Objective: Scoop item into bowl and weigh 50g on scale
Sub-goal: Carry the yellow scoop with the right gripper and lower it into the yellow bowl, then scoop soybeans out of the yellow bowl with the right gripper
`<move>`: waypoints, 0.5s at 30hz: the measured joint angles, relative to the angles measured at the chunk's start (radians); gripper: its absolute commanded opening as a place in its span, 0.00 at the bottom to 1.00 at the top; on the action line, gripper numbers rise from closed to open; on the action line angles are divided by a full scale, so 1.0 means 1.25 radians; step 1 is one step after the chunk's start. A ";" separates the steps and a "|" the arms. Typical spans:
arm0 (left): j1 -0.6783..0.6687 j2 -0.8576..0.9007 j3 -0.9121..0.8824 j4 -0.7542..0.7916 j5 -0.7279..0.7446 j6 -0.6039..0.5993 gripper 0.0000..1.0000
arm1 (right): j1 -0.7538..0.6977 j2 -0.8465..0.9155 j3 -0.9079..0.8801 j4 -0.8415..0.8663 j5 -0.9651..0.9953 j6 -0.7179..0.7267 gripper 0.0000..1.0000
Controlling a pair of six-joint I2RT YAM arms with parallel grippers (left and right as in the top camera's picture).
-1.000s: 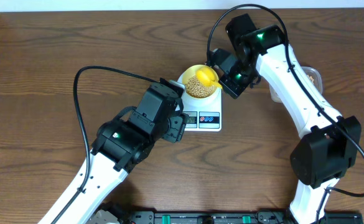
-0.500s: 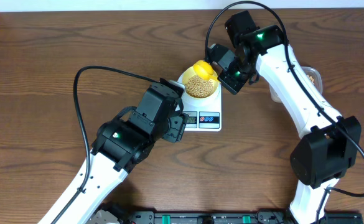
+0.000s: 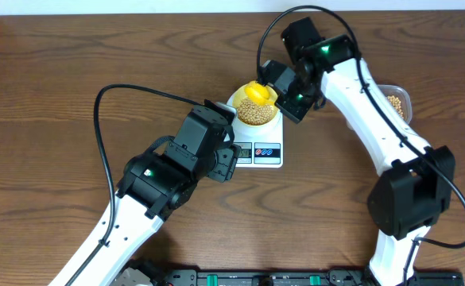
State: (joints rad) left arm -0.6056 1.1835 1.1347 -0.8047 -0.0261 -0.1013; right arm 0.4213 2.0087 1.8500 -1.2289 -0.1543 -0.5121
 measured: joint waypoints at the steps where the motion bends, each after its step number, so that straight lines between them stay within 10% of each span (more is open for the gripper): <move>1: 0.000 0.000 0.000 0.000 0.000 0.000 0.69 | 0.002 0.004 0.000 0.000 0.003 0.000 0.01; 15: 0.000 0.000 0.000 0.000 0.000 0.000 0.69 | 0.009 0.020 -0.002 0.001 0.039 -0.003 0.01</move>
State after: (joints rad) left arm -0.6056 1.1835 1.1347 -0.8047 -0.0261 -0.1009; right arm 0.4324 2.0335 1.8481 -1.2282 -0.1055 -0.5159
